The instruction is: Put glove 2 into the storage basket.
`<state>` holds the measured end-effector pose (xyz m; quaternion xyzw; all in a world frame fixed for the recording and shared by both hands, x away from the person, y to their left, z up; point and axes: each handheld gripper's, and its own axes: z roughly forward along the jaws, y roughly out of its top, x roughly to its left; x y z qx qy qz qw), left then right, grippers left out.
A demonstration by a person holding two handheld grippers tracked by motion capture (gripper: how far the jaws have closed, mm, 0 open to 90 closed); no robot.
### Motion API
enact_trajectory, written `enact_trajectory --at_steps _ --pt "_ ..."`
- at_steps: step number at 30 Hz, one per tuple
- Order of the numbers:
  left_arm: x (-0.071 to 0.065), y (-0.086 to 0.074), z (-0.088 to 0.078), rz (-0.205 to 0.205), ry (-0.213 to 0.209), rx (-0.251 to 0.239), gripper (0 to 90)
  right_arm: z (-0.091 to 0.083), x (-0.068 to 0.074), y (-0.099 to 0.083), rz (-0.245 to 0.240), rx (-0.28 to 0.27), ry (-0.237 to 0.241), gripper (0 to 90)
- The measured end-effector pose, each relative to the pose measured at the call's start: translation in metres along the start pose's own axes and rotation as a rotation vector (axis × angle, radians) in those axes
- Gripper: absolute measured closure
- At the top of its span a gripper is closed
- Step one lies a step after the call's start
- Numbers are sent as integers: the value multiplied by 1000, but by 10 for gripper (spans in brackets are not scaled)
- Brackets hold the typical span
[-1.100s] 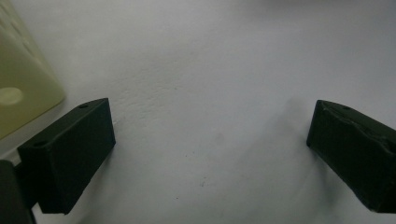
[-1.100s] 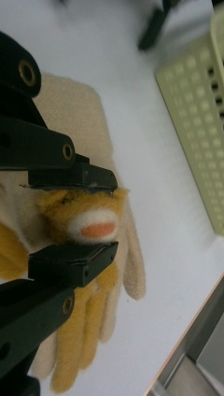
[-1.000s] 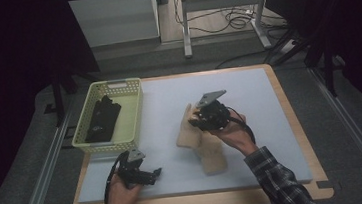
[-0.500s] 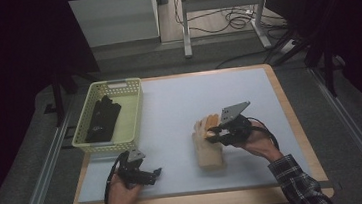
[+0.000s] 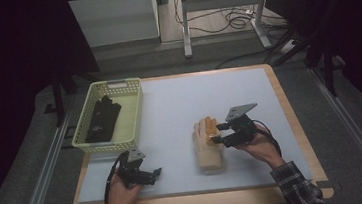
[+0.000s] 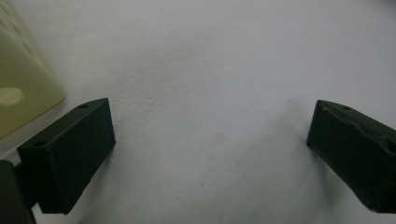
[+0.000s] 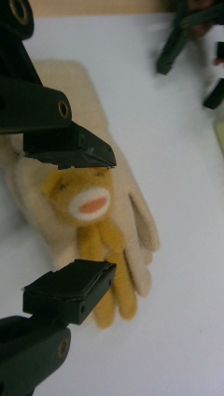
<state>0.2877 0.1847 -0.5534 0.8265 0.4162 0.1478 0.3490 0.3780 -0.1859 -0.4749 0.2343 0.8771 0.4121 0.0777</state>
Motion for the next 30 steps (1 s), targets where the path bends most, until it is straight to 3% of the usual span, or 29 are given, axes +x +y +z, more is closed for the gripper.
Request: enact_trajectory --at_steps 2,4,8,11,13,15,21,23,24,30 --pt "0 0 0 0 0 0 12 -2 5 -2 56 8 -50 421" --pt "0 0 0 0 0 0 12 -3 12 -5 123 3 -67 421" --pt "0 0 0 0 0 0 12 6 28 -6 223 5 -140 380" --pt "0 0 0 0 0 0 12 19 36 -4 228 39 -216 375" --pt "0 0 0 0 0 0 12 29 41 -5 199 60 -262 524" --pt "0 0 0 0 0 0 12 32 45 -6 177 47 -282 577" --pt "0 0 0 0 0 0 12 15 49 4 117 28 -248 622" --pt "0 0 0 1 1 -1 12 6 50 7 94 14 -217 622" --pt "0 0 0 -2 1 -3 12 -1 49 11 79 7 -171 622" --pt "0 0 0 -2 1 -3 12 -5 42 14 41 18 -111 619"
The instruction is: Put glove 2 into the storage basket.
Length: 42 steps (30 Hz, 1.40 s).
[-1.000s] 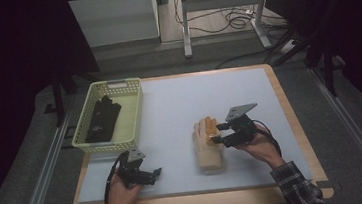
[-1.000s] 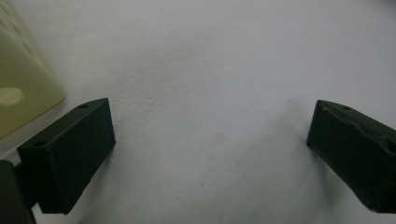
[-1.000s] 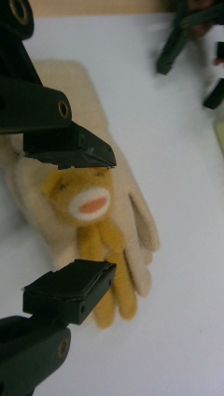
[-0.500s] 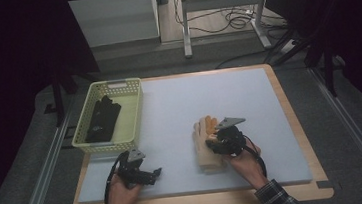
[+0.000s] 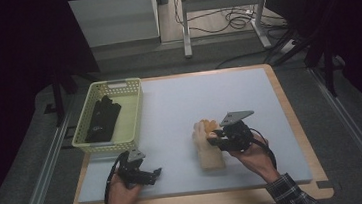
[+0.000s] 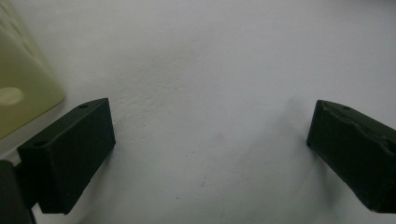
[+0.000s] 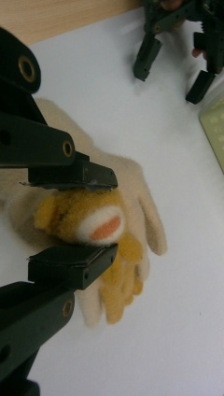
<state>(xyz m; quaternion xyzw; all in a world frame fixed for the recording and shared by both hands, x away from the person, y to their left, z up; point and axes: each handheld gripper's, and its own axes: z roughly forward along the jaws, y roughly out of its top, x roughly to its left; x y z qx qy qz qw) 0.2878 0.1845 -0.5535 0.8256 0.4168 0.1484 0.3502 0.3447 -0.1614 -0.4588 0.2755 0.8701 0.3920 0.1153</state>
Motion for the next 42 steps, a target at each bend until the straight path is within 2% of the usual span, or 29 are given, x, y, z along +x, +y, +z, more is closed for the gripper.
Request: enact_trajectory --at_steps 4,7,8,10,13,17,19,23,26,32,34,42 --pt "0 0 0 2 0 2 12 17 -7 -6 -2 35 55 608" --pt "0 0 0 4 0 3 12 28 -8 -13 -20 74 38 584" --pt "0 0 0 2 -1 3 12 30 -9 -15 -17 67 36 573" --pt "0 0 0 1 -1 3 12 29 -11 -16 7 52 43 521" --pt "0 0 0 4 -1 3 12 19 -10 -13 -2 23 21 449" --pt "0 0 0 4 0 3 13 0 -14 -16 29 -23 3 443" --pt "0 0 0 2 0 3 12 -8 -16 -25 51 -22 -4 507" --pt "0 0 0 2 0 3 12 -12 -16 -50 59 -8 -32 760" --pt "0 0 0 2 -1 3 12 -8 -12 -68 64 -4 -12 842" --pt "0 0 0 2 0 2 12 2 1 -85 19 6 15 872" --pt "0 0 0 3 0 2 13 4 4 -86 5 4 15 882" --pt "0 0 0 3 0 2 13 17 13 -83 4 10 57 883"
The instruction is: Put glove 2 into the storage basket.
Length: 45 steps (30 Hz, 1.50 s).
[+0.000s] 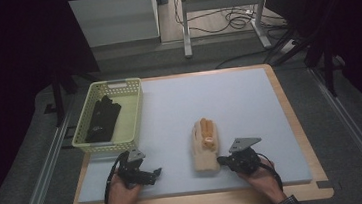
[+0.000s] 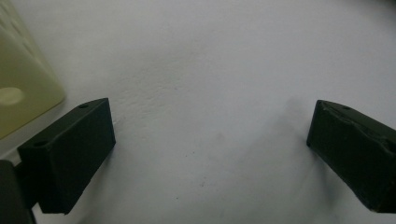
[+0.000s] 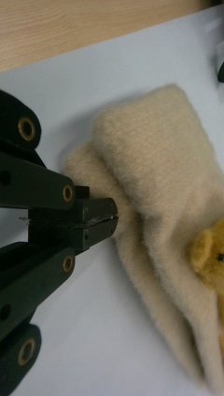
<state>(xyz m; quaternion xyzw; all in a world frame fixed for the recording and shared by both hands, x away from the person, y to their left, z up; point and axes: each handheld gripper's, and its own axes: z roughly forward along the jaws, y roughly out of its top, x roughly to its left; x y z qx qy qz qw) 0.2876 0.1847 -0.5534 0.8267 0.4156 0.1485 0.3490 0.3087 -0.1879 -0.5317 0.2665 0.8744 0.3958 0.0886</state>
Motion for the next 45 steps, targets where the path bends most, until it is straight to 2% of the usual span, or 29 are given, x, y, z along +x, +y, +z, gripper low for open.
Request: enact_trajectory --at_steps 7,16,22,26,32,34,36,40,45 --pt "0 0 0 0 0 0 13 24 15 17 -19 1 23 879" --pt "0 0 0 0 0 0 13 55 27 41 -17 1 10 870" --pt "0 0 0 1 1 1 13 70 32 52 -39 -5 -6 864" --pt "0 0 0 2 1 1 13 71 33 53 -44 -6 -4 839" --pt "0 0 0 4 2 1 14 54 29 50 -49 -13 -23 725" --pt "0 0 0 3 0 3 14 35 17 44 -39 -21 -57 629" --pt "0 0 0 3 0 5 14 24 10 38 -30 -22 -83 551" --pt "0 0 0 1 -1 7 14 -1 -9 22 16 -24 -149 382" --pt "0 0 0 -5 -3 7 14 -25 -30 0 83 -22 -210 247"
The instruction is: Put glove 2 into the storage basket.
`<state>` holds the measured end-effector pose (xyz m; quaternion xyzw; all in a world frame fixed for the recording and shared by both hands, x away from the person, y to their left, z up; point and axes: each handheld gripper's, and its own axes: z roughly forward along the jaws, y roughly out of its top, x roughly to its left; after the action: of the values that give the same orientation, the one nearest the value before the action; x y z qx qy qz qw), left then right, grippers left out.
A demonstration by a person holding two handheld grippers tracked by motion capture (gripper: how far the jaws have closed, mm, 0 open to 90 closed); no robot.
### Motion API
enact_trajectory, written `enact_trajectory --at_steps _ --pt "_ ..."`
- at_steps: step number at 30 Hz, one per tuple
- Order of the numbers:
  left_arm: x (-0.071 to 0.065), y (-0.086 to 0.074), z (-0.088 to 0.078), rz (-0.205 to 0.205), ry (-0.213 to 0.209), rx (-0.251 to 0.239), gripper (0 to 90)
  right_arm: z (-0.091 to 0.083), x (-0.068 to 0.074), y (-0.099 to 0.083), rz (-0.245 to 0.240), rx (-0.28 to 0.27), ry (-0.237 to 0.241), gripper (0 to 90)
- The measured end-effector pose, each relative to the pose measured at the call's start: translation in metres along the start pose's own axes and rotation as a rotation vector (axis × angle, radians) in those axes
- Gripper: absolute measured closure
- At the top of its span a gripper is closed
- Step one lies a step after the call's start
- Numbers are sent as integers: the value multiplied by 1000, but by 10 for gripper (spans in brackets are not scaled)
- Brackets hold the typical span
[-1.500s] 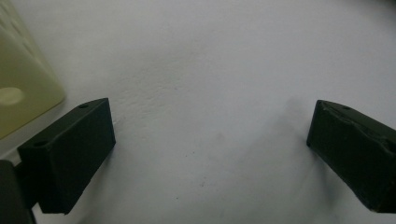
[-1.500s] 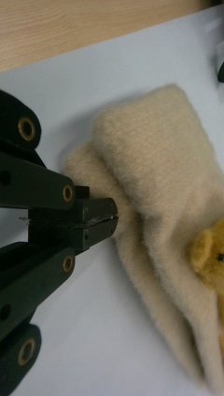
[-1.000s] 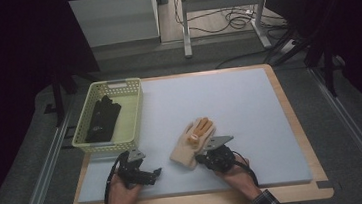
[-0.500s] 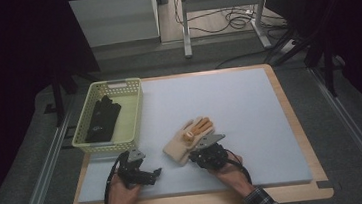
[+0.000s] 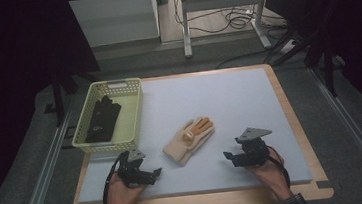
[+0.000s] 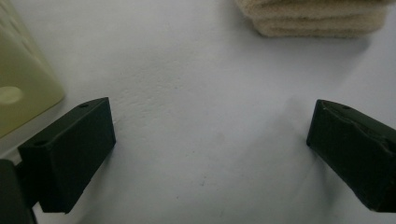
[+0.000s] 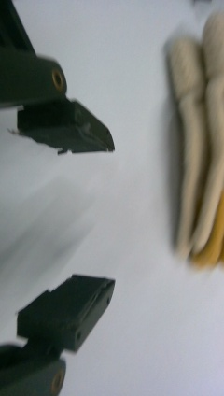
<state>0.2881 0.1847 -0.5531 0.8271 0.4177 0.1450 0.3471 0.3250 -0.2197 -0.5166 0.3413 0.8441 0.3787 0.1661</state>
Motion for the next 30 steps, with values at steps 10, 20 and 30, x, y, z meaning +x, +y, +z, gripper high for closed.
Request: enact_trajectory --at_steps 10,20,30 --pt "0 0 0 1 -1 0 14 -6 -28 -26 57 36 -84 187" --pt "-1 14 -4 6 -73 22 14 -5 -27 -26 51 39 -95 171" --pt "-22 72 0 86 -120 26 0 -5 -27 -26 51 38 -95 171"
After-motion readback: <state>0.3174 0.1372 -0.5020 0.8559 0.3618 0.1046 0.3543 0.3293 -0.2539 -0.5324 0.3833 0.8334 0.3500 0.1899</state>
